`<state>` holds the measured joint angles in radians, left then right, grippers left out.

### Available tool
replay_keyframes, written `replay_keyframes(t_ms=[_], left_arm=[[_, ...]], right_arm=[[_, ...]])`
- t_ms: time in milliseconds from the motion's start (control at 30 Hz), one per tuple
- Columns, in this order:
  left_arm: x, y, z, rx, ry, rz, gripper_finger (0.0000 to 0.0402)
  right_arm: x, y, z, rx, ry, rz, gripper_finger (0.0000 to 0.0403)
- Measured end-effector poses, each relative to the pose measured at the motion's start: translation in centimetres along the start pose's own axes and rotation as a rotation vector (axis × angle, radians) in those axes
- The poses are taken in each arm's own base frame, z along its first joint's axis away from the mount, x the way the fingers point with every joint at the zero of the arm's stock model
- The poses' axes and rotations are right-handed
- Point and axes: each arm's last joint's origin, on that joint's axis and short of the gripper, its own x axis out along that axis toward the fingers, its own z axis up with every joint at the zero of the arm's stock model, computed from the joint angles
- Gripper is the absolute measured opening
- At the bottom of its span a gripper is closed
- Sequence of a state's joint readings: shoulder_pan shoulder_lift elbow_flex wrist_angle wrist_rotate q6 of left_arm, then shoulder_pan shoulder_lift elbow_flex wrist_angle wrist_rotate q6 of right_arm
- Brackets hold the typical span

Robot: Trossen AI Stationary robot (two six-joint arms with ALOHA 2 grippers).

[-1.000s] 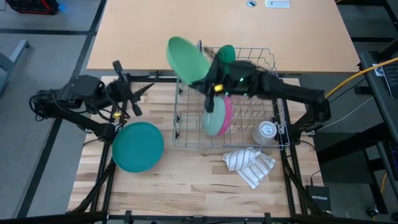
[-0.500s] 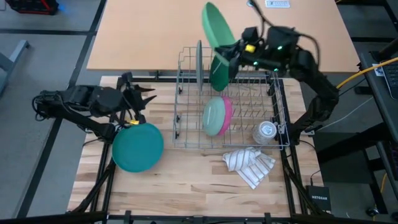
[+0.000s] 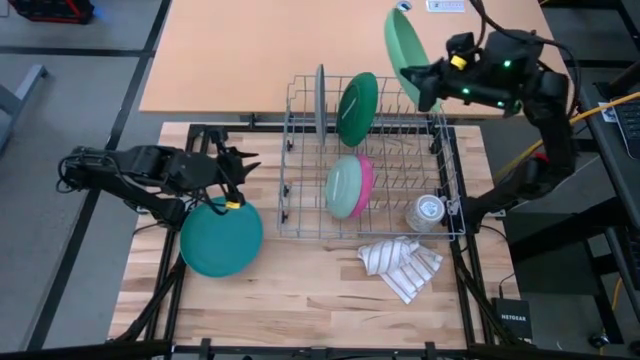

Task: Sort dishes
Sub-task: Put the green plate in the dish rack

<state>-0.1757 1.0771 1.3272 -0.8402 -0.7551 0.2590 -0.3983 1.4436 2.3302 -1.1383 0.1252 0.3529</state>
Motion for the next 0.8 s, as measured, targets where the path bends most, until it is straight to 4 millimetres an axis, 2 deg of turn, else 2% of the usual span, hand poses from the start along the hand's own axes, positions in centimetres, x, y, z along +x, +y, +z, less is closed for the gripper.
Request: replay_keyframes(t_ms=[233, 433, 600, 800], left_arm=[[0.2, -0.2, -0.1, -0.031, 0.004, -0.001, 0.0068], [0.1, -0.2, -0.1, -0.068, 0.003, -0.001, 0.0062], [0.1, -0.2, -0.1, -0.073, 0.004, -0.001, 0.0062], [0.1, -0.2, -0.1, -0.08, 0.003, -0.001, 0.0056]], right_arm=[[-0.4, -1.5, -1.5, 0.067, 0.187, -0.061, 0.0007], [1.9, -2.1, -3.5, 0.064, 0.273, -0.073, 0.0007], [2.5, -4.5, -6.1, 0.102, 0.283, -0.107, 0.0007], [1.7, -8.2, -9.3, 0.171, 0.14, -0.057, 0.0007]])
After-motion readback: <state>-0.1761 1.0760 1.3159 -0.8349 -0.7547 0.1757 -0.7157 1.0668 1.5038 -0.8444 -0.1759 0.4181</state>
